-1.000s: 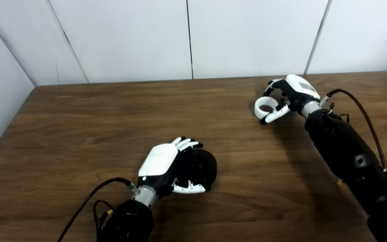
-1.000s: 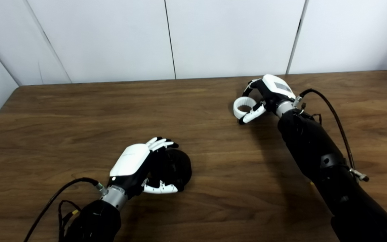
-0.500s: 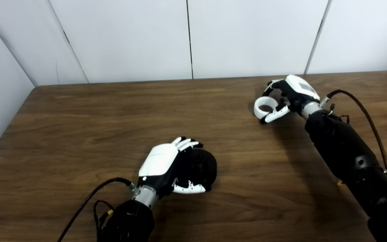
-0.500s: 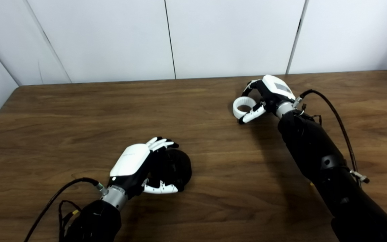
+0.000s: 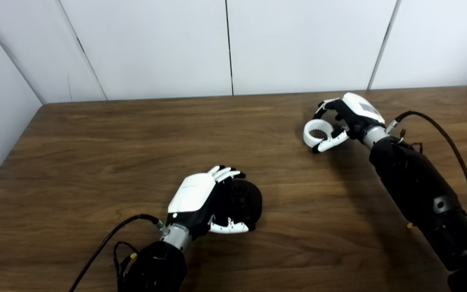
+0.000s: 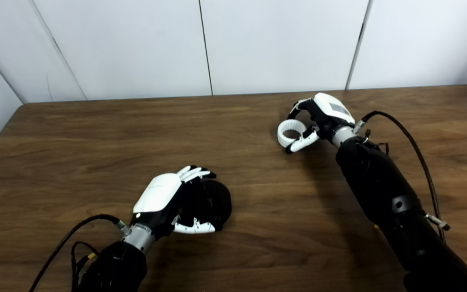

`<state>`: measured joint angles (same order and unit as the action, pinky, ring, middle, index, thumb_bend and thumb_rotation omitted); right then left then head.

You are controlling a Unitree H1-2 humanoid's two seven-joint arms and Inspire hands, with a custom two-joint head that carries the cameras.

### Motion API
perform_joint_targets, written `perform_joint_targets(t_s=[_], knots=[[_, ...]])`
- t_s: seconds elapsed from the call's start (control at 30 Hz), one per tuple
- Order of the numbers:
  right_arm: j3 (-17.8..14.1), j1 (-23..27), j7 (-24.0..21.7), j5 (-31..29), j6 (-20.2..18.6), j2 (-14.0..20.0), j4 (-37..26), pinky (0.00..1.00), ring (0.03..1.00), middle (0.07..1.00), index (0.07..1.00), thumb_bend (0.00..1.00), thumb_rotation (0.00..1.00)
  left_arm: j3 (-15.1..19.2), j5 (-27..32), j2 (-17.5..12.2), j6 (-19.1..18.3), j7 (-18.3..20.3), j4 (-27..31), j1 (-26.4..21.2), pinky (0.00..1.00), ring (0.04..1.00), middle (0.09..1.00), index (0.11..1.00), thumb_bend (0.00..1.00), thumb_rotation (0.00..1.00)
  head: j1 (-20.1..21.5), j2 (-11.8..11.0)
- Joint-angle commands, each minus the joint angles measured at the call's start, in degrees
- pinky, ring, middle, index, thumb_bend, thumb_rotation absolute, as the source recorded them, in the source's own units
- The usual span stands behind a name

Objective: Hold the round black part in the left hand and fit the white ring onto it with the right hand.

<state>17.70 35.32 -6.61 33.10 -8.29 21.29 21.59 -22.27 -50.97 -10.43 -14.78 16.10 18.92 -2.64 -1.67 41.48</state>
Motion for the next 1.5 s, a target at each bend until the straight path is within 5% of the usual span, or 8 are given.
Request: perform_joint_targets(t_s=[0.0,1.0,1.47], knots=[[-1.2,2.4,-0.2,-0.1,0.1,1.1,-3.8,0.73,0.878,0.832,0.491,0.52,0.14,-0.7,1.5,0.4,0.4,1.7,-0.9,-0.6,0.78,0.962,0.916,0.835,0.85,0.37,0.0,0.0],[-0.4,-5.3,-16.5,-3.4,-7.5,-2.5,-37.9,0.78,0.872,0.813,0.489,0.53,0.15,-0.7,1.4,1.1,0.4,0.8,-2.5,-1.2,0.77,0.963,0.915,0.837,0.85,0.39,-0.6,0.0],[3.2,-7.9,-19.9,-2.6,-7.2,-5.0,-43.5,0.74,0.866,0.809,0.489,0.53,0.15,-0.9,1.0,1.2,0.1,1.1,-2.1,-1.2,0.76,0.962,0.915,0.840,0.84,0.40,-1.2,0.2]])
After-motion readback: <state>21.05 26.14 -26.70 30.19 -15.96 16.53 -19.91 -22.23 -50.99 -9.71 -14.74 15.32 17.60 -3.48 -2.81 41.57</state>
